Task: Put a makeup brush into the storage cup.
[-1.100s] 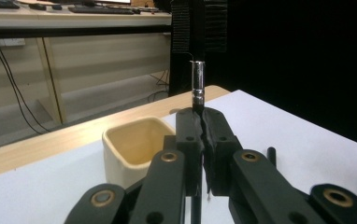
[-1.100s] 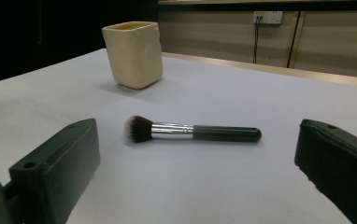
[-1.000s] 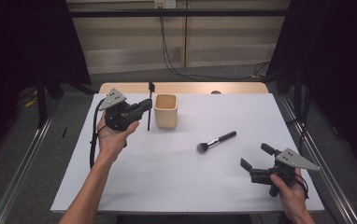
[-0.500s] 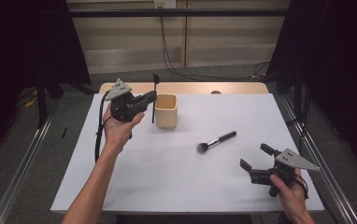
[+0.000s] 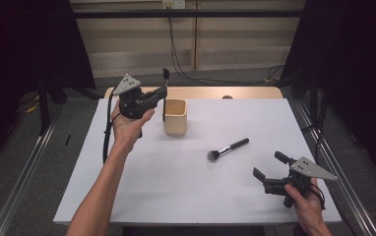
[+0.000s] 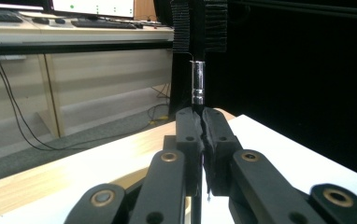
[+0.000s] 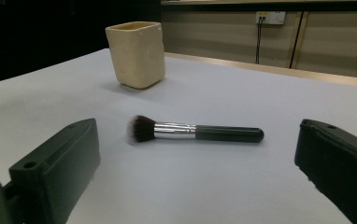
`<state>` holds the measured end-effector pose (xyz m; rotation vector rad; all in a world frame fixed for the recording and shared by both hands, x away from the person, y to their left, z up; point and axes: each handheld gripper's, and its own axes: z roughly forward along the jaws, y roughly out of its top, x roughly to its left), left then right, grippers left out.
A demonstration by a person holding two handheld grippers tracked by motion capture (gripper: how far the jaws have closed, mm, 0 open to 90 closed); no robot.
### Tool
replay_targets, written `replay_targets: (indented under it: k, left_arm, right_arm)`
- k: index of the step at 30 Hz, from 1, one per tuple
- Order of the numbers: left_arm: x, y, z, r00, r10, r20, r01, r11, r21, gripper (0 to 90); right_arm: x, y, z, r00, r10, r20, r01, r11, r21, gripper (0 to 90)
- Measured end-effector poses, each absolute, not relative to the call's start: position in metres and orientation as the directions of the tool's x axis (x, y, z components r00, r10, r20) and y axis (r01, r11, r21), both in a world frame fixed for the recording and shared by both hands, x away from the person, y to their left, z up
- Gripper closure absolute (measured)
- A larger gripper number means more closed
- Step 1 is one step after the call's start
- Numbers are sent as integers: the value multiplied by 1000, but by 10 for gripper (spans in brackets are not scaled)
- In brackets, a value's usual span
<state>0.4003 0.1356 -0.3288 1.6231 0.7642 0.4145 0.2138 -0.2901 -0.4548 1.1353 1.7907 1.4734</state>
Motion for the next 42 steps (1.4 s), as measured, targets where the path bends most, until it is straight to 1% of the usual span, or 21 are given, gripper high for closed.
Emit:
replay_targets:
  k: [7, 11, 13, 16, 34, 37, 39, 42]
  left_arm:
    - [412, 129, -333, 705, 695, -145, 256, -58, 965, 863]
    - [417, 124, -330, 707, 697, -122, 240, -74, 968, 863]
    - [420, 122, -328, 706, 696, -129, 237, -60, 970, 863]
    - [424, 119, -327, 705, 700, -114, 225, -69, 972, 863]
    - [446, 105, -330, 699, 707, -109, 211, -58, 976, 863]
    - [450, 102, -334, 700, 706, -110, 217, -64, 974, 863]
    - [452, 99, -338, 700, 708, -94, 226, -95, 970, 863]
    - [454, 97, -342, 697, 712, -87, 226, -103, 969, 864]
  right_arm:
    - [214, -290, -455, -488, 867, 102, 262, 34, 964, 0]
    - [213, -290, -454, -488, 867, 103, 261, 33, 965, 0]
    - [213, -290, -454, -487, 867, 104, 262, 32, 964, 0]
    - [214, -291, -455, -487, 868, 101, 261, 34, 965, 0]
    - [214, -291, -454, -490, 865, 104, 261, 32, 965, 0]
    - [214, -291, -454, -488, 867, 103, 258, 31, 966, 0]
    - [213, -292, -455, -490, 866, 95, 254, 37, 967, 0]
    - [213, -291, -454, -496, 863, 95, 254, 40, 966, 0]
